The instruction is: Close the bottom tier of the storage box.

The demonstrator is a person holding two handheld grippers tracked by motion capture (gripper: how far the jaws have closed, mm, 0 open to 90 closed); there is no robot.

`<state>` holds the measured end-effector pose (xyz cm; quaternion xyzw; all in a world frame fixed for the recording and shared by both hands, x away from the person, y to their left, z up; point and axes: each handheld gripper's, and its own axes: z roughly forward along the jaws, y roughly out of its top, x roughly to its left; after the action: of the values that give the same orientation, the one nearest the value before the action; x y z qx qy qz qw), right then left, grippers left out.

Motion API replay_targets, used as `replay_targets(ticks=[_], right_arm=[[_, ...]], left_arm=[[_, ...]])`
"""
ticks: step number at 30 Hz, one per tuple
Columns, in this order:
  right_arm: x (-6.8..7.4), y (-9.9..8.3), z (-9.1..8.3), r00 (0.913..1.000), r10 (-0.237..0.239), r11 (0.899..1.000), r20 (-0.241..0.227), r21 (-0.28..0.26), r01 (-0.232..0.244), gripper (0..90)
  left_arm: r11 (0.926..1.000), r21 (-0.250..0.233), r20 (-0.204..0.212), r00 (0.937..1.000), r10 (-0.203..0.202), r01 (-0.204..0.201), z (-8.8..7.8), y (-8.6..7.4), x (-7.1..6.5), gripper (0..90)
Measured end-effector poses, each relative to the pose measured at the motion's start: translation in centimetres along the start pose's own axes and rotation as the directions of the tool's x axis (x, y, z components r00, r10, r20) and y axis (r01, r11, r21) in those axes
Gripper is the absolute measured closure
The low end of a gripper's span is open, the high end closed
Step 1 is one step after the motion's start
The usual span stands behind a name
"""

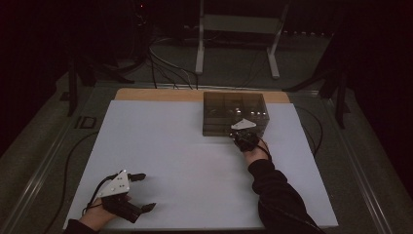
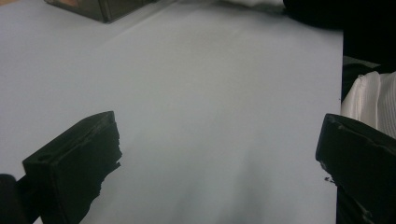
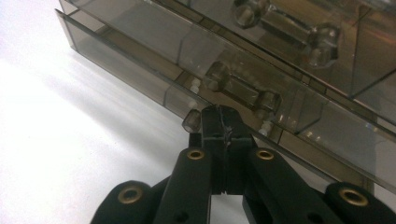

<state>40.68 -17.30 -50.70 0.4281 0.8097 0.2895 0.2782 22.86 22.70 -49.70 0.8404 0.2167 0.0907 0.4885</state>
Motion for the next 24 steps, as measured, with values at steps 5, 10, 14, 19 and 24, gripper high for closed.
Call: replay_targets(ticks=[5,10,14,19,24], right_arm=[[0.3,0.1,-0.6,0.9999,-0.009,1.0,-0.007,-0.012,0.009,90.0],[0.4,-0.4,-0.6,0.9998,-0.018,1.0,-0.01,0.001,0.018,90.0],[0.4,-0.8,-0.2,0.9999,-0.011,1.0,-0.013,0.016,0.011,90.0],[0.7,-1.0,0.1,0.9996,-0.02,0.999,-0.021,0.034,0.02,90.0],[0.5,-1.0,0.3,0.9996,-0.014,0.999,-0.025,0.039,0.015,90.0]], left_arm=[[1.0,0.001,0.001,1.0,0.0,0.0,0.0,0.0,0.0,0.1],[1.0,0.001,0.001,1.0,-0.001,0.001,0.0,0.0,0.0,0.1],[1.0,0.001,0.001,1.0,-0.001,0.001,0.0,0.0,0.0,0.2],[1.0,0.003,0.001,1.0,0.0,0.0,0.1,0.0,0.0,0.1],[1.0,0.002,0.0,1.0,-0.001,0.001,0.1,0.0,0.0,0.1]])
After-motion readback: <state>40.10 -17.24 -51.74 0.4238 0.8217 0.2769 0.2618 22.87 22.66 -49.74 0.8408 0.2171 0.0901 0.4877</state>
